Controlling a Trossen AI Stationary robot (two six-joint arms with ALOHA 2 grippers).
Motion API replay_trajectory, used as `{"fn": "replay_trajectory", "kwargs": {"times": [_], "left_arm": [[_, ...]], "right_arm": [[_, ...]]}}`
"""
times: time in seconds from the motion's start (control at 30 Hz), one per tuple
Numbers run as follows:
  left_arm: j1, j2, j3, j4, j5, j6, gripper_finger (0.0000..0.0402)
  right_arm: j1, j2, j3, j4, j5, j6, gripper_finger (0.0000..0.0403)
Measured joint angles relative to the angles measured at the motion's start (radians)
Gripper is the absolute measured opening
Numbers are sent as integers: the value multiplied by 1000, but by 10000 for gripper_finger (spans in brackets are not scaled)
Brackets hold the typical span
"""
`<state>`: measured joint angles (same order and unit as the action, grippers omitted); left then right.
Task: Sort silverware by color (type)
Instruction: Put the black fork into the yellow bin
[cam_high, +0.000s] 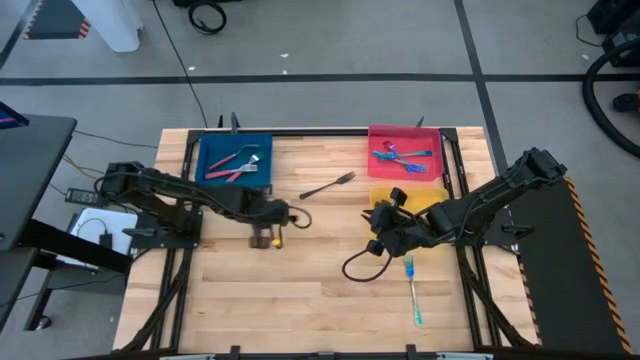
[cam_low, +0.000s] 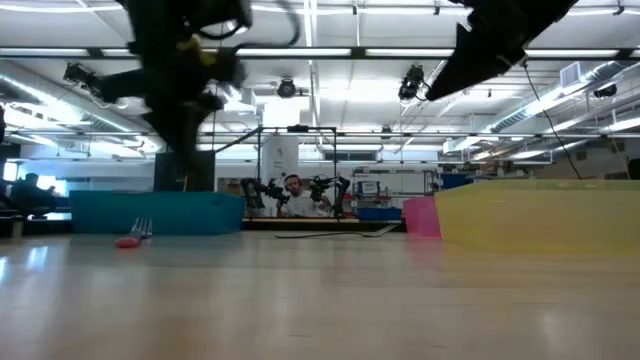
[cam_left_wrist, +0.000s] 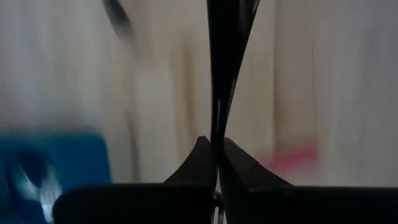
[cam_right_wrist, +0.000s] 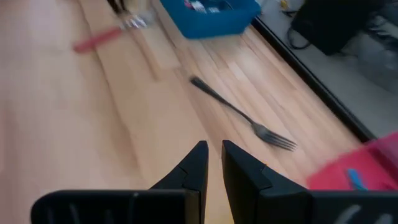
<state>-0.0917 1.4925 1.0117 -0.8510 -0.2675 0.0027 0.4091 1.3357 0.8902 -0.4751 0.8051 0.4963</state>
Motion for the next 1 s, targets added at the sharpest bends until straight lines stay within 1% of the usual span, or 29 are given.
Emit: {"fn": "replay_trajectory", "kwargs": {"times": [0.07, 0.2, 0.3, 0.4, 0.53, 0.63, 0.83, 0.9, 0.93, 1.0], "left_arm": [[0, -9, 13, 121, -36, 0, 10], [0, -11, 13, 434, -103, 5, 10], [0, 1, 12, 646, -107, 26, 11], [0, 13, 12, 815, -110, 83, 11], [1, 40, 13, 982, -110, 168, 11], [5, 60, 11, 1030, -111, 192, 11], [12, 109, 15, 1092, -113, 192, 11], [12, 116, 9, 1082, -117, 194, 11], [12, 126, 11, 1109, -116, 197, 11], [12, 129, 11, 1105, -117, 201, 11]], "right_arm": [[-1, 0, 0, 55, -20, -10, 55], [0, 0, 0, 146, -80, -129, 55], [1, 0, 0, 213, -100, -188, 55], [3, 2, 1, 266, -100, -244, 55], [2, 21, 1, 318, -91, -299, 55], [-6, 53, 1, 383, -63, -360, 55], [-6, 99, 0, 549, 53, -502, 55], [-6, 102, 0, 584, 81, -521, 55], [-7, 103, 0, 592, 90, -521, 55], [-18, 103, 0, 600, 91, -519, 55]]}}
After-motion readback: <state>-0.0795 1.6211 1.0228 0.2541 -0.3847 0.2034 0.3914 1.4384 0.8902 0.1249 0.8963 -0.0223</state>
